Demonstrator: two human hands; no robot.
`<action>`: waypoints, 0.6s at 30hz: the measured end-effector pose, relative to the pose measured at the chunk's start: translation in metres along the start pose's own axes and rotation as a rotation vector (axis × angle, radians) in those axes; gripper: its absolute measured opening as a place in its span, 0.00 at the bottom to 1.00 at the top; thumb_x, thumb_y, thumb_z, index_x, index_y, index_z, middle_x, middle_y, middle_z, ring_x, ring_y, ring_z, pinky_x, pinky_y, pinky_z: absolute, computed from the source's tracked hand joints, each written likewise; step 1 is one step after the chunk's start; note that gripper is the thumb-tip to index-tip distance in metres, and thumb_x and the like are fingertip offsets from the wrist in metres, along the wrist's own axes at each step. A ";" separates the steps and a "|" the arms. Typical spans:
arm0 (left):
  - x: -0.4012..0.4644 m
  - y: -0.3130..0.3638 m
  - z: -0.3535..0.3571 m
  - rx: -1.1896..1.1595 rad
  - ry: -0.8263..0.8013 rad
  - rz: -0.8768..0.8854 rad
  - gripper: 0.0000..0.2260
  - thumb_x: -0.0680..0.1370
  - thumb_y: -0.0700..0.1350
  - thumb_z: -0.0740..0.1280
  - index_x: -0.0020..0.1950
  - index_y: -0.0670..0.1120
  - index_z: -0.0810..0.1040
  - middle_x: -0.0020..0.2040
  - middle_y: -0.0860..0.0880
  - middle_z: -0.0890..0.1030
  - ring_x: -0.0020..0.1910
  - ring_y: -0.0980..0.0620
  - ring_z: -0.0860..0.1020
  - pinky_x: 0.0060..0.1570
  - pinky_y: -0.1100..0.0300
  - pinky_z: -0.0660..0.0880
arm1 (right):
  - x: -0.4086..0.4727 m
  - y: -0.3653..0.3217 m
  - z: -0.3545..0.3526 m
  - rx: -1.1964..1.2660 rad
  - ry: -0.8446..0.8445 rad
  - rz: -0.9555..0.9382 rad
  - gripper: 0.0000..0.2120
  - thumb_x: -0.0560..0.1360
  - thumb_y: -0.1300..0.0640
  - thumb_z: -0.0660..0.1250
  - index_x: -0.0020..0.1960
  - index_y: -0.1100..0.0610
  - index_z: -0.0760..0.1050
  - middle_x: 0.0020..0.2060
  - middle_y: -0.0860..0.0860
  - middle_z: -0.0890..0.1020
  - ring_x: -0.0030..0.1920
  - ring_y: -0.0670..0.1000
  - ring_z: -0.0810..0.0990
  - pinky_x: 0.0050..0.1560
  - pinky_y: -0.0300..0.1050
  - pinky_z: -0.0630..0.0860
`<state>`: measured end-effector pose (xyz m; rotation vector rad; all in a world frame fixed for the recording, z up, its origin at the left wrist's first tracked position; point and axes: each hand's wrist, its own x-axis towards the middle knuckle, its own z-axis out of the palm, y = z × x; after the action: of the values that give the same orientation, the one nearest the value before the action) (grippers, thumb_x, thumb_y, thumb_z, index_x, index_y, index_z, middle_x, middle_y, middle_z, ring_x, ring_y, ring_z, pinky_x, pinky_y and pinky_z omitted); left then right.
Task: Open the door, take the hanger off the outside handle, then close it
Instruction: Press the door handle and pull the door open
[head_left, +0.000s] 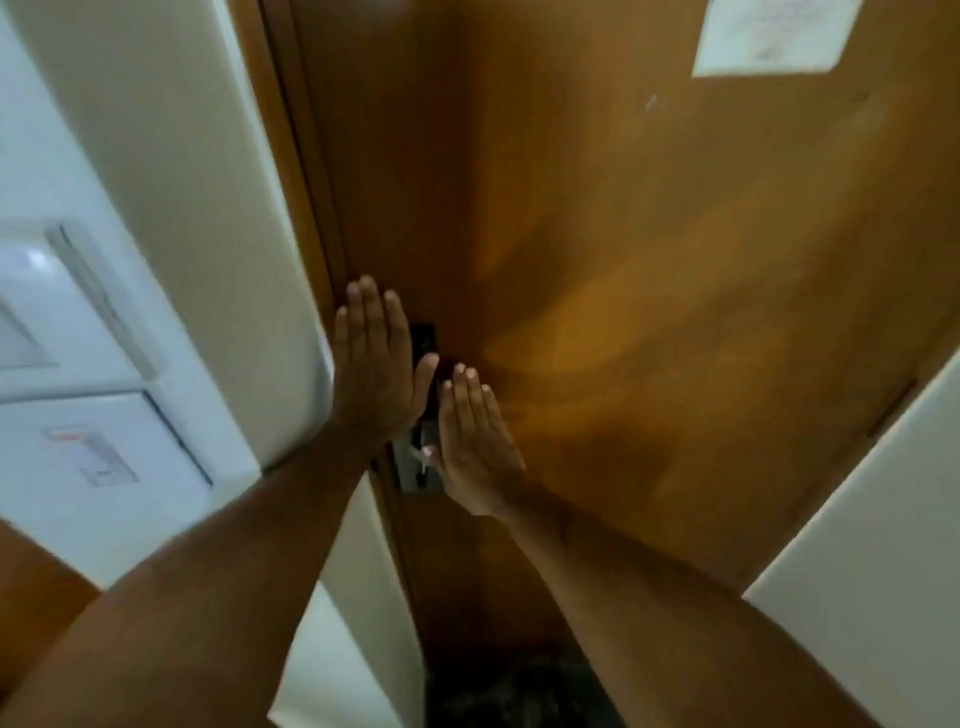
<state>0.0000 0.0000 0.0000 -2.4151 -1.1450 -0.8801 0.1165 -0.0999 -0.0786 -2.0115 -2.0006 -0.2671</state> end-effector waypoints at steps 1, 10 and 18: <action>0.000 0.000 0.003 -0.002 -0.008 -0.013 0.37 0.83 0.59 0.51 0.79 0.31 0.51 0.79 0.27 0.53 0.79 0.29 0.51 0.78 0.36 0.51 | -0.003 -0.006 0.012 0.037 -0.065 0.031 0.35 0.85 0.46 0.53 0.80 0.66 0.42 0.81 0.66 0.45 0.80 0.65 0.42 0.80 0.58 0.43; 0.006 0.000 0.008 0.027 -0.025 0.003 0.35 0.83 0.56 0.51 0.79 0.31 0.47 0.80 0.28 0.50 0.80 0.32 0.48 0.79 0.40 0.48 | 0.021 -0.003 0.048 0.137 0.037 0.170 0.32 0.83 0.35 0.51 0.27 0.52 0.64 0.20 0.45 0.67 0.21 0.46 0.67 0.27 0.38 0.59; -0.001 -0.003 0.011 -0.006 0.003 0.005 0.34 0.83 0.55 0.52 0.79 0.31 0.50 0.79 0.27 0.52 0.80 0.30 0.50 0.78 0.38 0.50 | 0.009 -0.011 0.068 0.353 0.159 0.228 0.33 0.82 0.36 0.56 0.24 0.53 0.60 0.17 0.43 0.62 0.18 0.41 0.61 0.27 0.35 0.55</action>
<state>0.0015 0.0075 -0.0087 -2.4197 -1.1369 -0.8864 0.1007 -0.0689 -0.1392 -1.9010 -1.5774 -0.0196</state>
